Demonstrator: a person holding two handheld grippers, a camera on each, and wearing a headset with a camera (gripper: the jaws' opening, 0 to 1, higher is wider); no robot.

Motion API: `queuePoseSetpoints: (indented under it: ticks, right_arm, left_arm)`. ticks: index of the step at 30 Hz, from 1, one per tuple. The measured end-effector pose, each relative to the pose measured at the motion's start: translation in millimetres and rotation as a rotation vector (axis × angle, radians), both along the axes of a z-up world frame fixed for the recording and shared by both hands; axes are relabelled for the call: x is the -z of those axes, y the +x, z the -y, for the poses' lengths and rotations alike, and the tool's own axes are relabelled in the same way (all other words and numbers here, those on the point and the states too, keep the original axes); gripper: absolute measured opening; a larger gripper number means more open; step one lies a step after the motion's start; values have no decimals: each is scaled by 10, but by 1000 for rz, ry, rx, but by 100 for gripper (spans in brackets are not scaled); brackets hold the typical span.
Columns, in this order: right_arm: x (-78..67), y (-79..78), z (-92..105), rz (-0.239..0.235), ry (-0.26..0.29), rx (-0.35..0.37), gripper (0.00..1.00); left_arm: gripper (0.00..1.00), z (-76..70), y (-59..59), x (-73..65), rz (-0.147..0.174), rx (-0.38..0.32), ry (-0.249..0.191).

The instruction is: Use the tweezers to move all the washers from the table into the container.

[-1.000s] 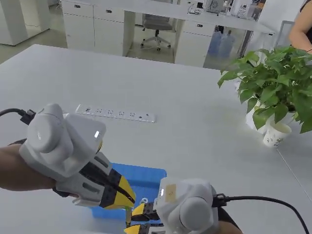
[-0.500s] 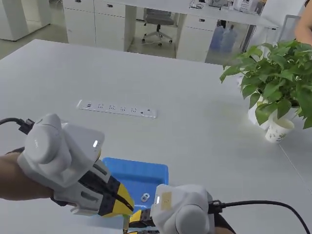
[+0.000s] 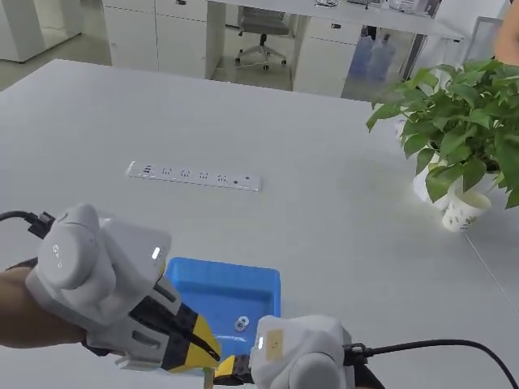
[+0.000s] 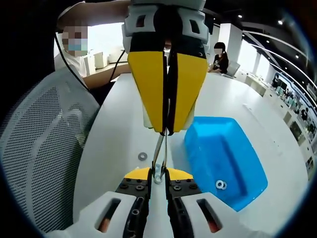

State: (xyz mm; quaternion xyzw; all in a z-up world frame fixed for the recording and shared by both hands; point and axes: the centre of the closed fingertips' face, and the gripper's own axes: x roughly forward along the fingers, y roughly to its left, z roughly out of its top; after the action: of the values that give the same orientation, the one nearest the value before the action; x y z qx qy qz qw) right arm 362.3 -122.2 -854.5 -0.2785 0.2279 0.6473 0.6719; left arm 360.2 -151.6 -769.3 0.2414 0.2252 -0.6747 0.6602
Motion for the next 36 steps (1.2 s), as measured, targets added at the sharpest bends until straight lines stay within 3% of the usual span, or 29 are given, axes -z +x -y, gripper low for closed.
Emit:
queuePoseSetpoints:
  ticks: [19,36]
  right_arm:
    - [100,-29,-9,-10,-13,-11,12]
    - [129,-11,5,-20,-18,-6,13]
  left_arm:
    - [4,-26,-13,126,-21,-7,2]
    - [4,14,11,138,-30,-7,-6]
